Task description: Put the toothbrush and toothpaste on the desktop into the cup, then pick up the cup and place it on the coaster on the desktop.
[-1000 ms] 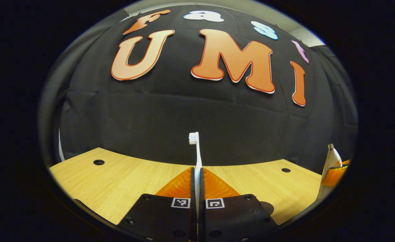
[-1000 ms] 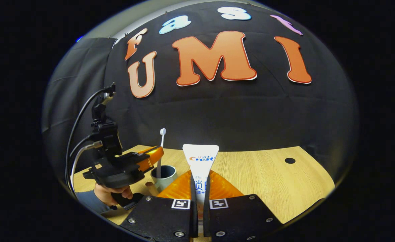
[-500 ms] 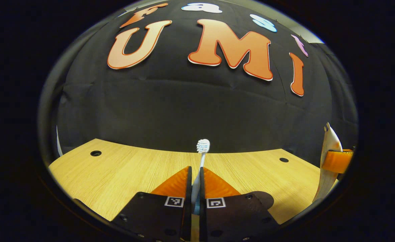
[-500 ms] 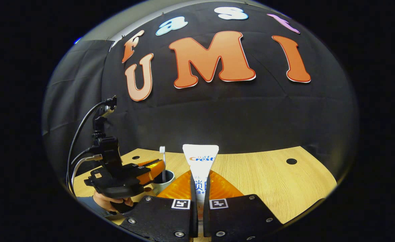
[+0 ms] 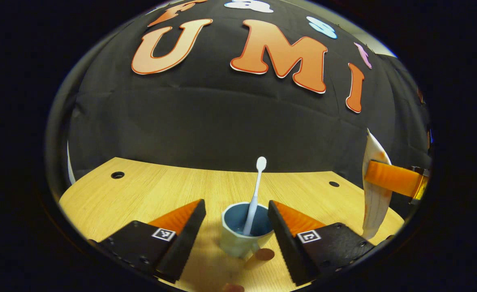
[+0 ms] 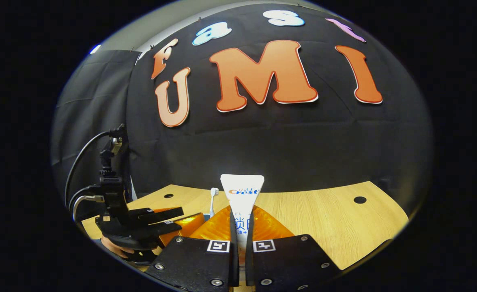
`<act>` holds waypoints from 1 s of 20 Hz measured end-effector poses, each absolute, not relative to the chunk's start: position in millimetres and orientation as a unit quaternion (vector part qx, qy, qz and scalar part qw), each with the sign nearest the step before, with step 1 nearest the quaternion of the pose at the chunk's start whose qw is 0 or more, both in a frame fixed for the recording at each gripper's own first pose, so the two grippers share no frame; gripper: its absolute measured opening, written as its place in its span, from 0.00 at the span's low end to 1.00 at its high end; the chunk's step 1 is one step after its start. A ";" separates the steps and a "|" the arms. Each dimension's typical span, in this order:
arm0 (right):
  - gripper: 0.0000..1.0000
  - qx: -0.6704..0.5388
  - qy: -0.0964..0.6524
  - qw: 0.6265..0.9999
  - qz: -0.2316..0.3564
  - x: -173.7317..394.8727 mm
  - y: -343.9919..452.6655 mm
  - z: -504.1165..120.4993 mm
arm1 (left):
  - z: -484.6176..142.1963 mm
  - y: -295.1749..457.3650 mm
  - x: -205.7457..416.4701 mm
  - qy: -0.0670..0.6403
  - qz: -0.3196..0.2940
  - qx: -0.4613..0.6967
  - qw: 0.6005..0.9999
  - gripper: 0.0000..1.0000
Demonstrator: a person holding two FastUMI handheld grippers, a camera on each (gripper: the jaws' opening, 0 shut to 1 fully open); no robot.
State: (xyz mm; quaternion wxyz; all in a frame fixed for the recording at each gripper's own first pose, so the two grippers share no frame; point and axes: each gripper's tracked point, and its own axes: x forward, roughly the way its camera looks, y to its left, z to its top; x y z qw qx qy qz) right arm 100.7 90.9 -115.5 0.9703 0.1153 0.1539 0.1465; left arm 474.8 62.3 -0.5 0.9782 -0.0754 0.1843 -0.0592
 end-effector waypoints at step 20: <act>0.07 0.144 0.080 0.960 0.226 168.7 194.9 -118.4 | 54.1 110.1 402.4 0.144 -0.046 -0.061 0.987 0.99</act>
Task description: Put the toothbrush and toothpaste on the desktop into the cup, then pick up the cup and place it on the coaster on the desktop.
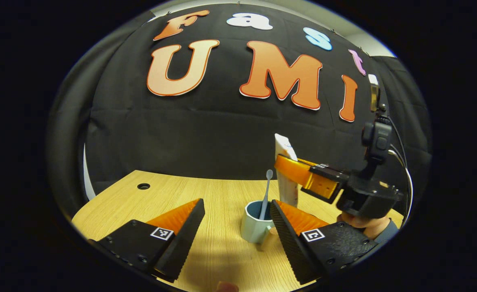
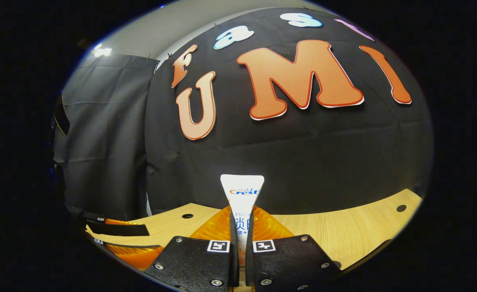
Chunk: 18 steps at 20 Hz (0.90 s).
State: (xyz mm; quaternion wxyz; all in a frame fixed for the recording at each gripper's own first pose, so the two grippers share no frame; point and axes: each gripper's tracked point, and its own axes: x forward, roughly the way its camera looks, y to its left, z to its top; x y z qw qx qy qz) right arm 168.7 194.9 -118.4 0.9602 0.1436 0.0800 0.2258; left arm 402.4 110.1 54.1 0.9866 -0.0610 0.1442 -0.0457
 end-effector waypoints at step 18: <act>0.13 0.075 0.100 0.964 0.235 183.2 230.2 -174.3 | 36.2 126.6 389.2 0.169 -0.019 -0.078 0.982 0.99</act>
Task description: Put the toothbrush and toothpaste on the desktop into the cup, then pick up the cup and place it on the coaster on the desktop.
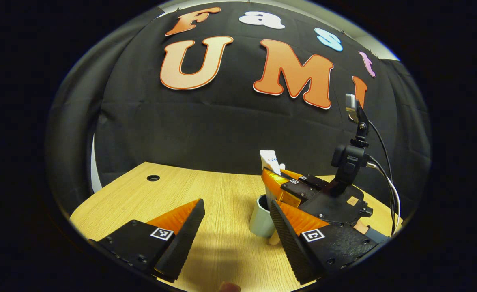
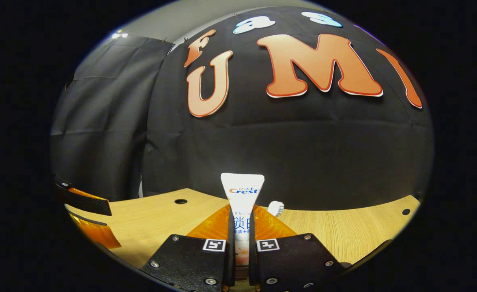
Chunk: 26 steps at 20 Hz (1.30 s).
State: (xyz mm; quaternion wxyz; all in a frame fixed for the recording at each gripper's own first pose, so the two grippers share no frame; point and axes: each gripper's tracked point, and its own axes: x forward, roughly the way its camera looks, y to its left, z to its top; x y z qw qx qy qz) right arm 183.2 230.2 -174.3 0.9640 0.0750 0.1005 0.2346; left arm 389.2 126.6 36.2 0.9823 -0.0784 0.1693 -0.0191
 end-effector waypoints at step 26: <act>0.89 0.047 0.105 0.977 0.178 111.1 100.1 -37.8 | 37.5 66.7 404.5 0.262 -0.048 -0.037 0.963 0.97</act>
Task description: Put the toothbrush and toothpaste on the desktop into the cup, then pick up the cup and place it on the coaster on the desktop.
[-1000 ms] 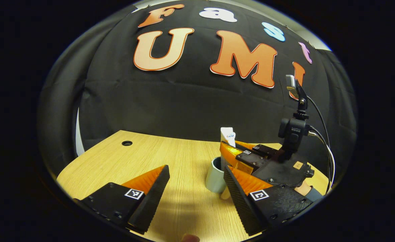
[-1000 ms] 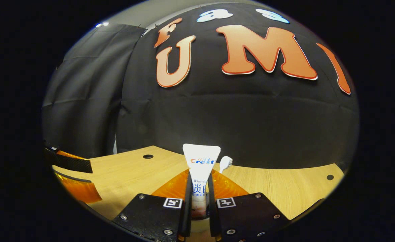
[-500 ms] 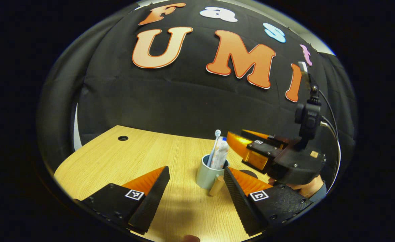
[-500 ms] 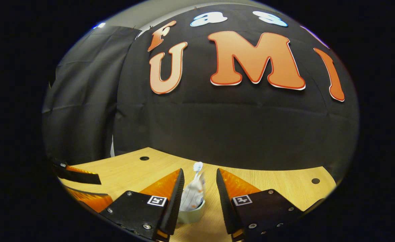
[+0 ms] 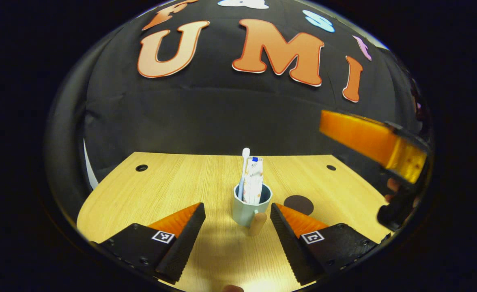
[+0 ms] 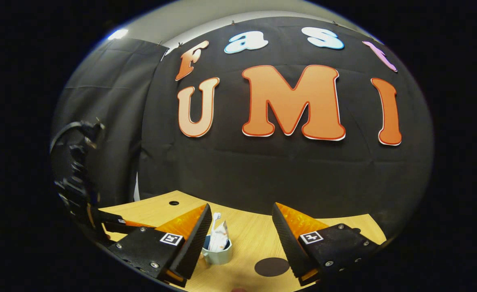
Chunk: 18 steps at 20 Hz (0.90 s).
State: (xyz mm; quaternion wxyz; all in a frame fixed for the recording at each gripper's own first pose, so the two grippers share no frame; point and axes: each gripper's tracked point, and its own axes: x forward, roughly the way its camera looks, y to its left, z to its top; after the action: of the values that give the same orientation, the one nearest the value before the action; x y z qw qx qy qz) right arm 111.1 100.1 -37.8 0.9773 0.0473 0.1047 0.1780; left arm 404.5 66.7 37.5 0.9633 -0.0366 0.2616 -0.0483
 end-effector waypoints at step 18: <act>0.91 0.022 0.081 0.982 0.167 52.2 5.6 60.5 | -34.5 26.8 446.0 0.455 -0.064 0.036 0.887 0.95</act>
State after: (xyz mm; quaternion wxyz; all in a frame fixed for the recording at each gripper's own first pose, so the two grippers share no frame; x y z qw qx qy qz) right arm 52.2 5.6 60.5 0.9823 0.0225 0.0810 0.1671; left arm 446.0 26.8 -34.5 0.8874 0.0356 0.4552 -0.0638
